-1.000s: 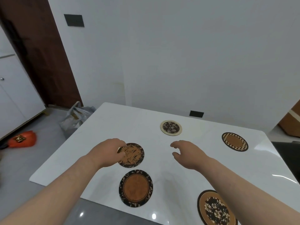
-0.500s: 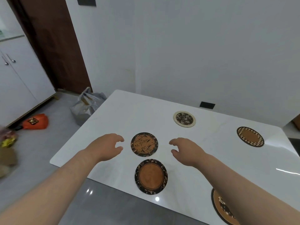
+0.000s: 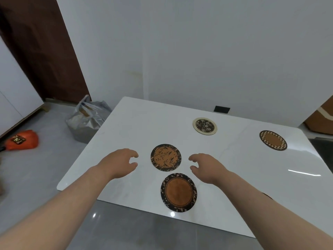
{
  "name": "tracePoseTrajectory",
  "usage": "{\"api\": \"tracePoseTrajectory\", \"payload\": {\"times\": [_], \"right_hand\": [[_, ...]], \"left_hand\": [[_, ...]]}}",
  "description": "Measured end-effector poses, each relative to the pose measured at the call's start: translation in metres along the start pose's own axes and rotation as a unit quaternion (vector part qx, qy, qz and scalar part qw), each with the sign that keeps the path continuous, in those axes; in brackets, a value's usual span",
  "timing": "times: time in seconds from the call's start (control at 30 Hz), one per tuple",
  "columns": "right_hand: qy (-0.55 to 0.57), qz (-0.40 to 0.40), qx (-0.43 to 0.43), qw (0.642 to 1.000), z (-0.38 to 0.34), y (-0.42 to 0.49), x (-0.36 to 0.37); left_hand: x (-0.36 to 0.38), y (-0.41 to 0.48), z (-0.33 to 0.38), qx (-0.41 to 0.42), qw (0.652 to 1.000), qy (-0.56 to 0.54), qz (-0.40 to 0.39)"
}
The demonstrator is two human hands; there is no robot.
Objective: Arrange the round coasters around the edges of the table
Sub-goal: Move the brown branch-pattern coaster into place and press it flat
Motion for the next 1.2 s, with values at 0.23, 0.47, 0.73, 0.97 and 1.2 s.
{"api": "tracePoseTrajectory", "payload": {"times": [0.23,0.47,0.73,0.97,1.2], "right_hand": [[0.003,-0.010,0.026,1.000,0.010,0.019,0.009],[-0.003,-0.045,0.040,0.998,0.027,0.061,0.015],[0.023,-0.096,0.047,0.994,0.043,0.131,0.027],[0.055,-0.118,0.034,0.991,0.043,0.181,0.041],[0.109,-0.125,0.095,0.982,0.050,0.209,0.052]], "left_hand": [[0.015,0.029,-0.016,-0.018,0.999,0.018,-0.029],[0.023,0.074,-0.028,-0.034,0.998,0.013,-0.051],[0.034,0.143,-0.029,-0.046,0.994,-0.014,-0.095],[0.057,0.194,-0.027,-0.048,0.986,-0.048,-0.149],[0.077,0.207,-0.017,-0.082,0.955,-0.246,-0.141]]}}
Point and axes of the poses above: each hand's wrist, its own y-axis towards the middle knuckle, its own x-axis out of the palm, z = x × y, the point moved 6 cm from there along y, towards the middle knuckle, and after that the axes turned 12 degrees about -z, right-handed, at the moved point
